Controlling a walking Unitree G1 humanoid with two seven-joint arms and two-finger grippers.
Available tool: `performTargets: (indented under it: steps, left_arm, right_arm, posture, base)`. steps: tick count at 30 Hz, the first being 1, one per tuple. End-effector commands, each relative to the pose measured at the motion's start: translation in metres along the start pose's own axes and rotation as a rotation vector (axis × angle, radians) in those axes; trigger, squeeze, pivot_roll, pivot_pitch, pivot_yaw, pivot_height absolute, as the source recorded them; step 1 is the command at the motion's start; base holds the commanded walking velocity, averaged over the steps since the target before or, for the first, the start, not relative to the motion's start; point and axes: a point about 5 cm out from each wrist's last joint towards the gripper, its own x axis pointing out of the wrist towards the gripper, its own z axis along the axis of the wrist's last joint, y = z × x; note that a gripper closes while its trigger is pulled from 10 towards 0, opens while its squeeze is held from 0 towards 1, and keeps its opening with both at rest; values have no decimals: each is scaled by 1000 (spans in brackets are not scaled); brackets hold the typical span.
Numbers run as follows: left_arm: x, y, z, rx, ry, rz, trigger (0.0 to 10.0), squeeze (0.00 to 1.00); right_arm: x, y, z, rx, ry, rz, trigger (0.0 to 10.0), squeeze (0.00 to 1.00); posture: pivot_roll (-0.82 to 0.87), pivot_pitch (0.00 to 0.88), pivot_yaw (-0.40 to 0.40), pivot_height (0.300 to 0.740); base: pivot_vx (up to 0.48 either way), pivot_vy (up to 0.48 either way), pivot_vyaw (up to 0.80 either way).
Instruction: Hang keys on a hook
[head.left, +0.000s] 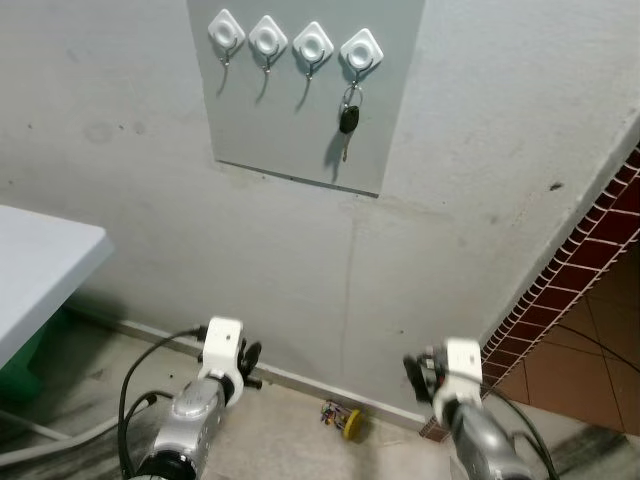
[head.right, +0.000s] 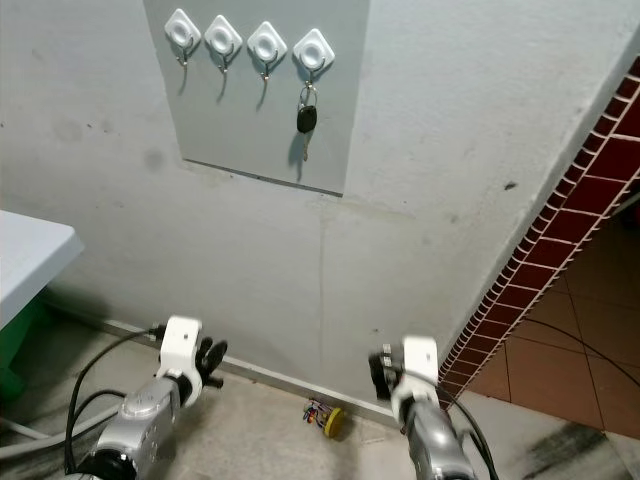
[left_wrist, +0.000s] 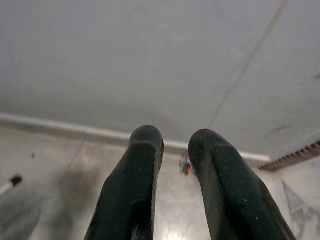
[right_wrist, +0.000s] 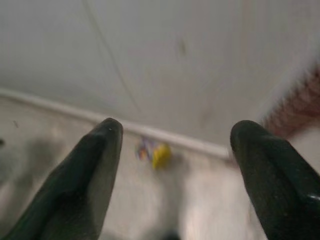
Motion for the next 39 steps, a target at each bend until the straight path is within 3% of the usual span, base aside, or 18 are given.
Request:
performTargets:
  steps: [1, 3, 9, 13, 15, 21, 25, 26, 27, 28, 32, 36, 39]
  left_arm:
    - [-3, 5, -7, -22, 15, 19, 10000, 0]
    - [-4, 6, -12, 6, 36, 33, 10000, 0]
    - [-7, 7, -24, -23, 81, 63, 10000, 0]
    - [-14, 5, -43, 10, 149, 62, 10000, 0]
    - [-16, 5, -46, 3, 158, 64, 10000, 0]
    - [-38, 6, -87, -56, 285, 116, 10000, 0]
    - [-45, 5, -98, -51, 325, 123, 10000, 0]
    - [-46, 5, -101, -46, 331, 122, 10000, 0]
    - [-47, 5, -101, -43, 333, 121, 10000, 0]
    - [-48, 5, -102, -39, 335, 119, 10000, 0]
    - [-48, 6, -101, -10, 331, 128, 10000, 0]
    - [-45, 6, -99, -17, 329, 110, 10000, 0]
    - [-44, 6, -96, -24, 327, 111, 10000, 0]
  right_arm:
    - [-6, -5, -15, -46, 53, -22, 10000, 1000]
    - [-11, -8, -27, -32, 95, -35, 10000, 1000]
    - [-22, -13, -51, -73, 189, -62, 10000, 1000]
    - [-32, -16, -69, -155, 263, -76, 10000, 1000]
    - [-34, -18, -72, -146, 280, -80, 10000, 1000]
    - [-51, -20, -98, -118, 388, -89, 10000, 1000]
    - [-54, -19, -104, -111, 420, -94, 10000, 1000]
    - [-55, -18, -105, -113, 424, -94, 10000, 235]
    - [-55, -18, -105, -115, 425, -93, 10000, 235]
    - [-55, -18, -105, -105, 426, -91, 10000, 0]
    - [-55, -16, -106, -86, 429, -86, 10000, 0]
    - [-55, -12, -107, -160, 439, -40, 10000, 0]
    - [-54, -11, -106, -158, 434, -39, 10000, 0]
  posture:
    - [-121, 0, 19, 740]
    - [-112, 0, 15, 740]
    - [-109, 0, -1, 740]
    - [-106, 0, -11, 740]
    - [-102, 0, -15, 740]
    - [-90, 0, -22, 740]
    - [-91, 0, -17, 740]
    - [-93, 0, -13, 740]
    - [-93, 0, -13, 740]
    - [-94, 0, -12, 740]
    - [-95, 0, -8, 740]
    - [-93, 0, -5, 740]
    - [-94, 0, -3, 740]
  base:
    - [0, 0, 0]
    - [0, 0, 0]
    - [0, 0, 0]
    - [0, 0, 0]
    - [0, 0, 0]
    - [0, 0, 0]
    - [0, 0, 0]
    - [0, 0, 0]
    - [0, 0, 0]
    - [0, 0, 0]
    - [0, 0, 0]
    - [0, 0, 0]
    - [0, 0, 0]
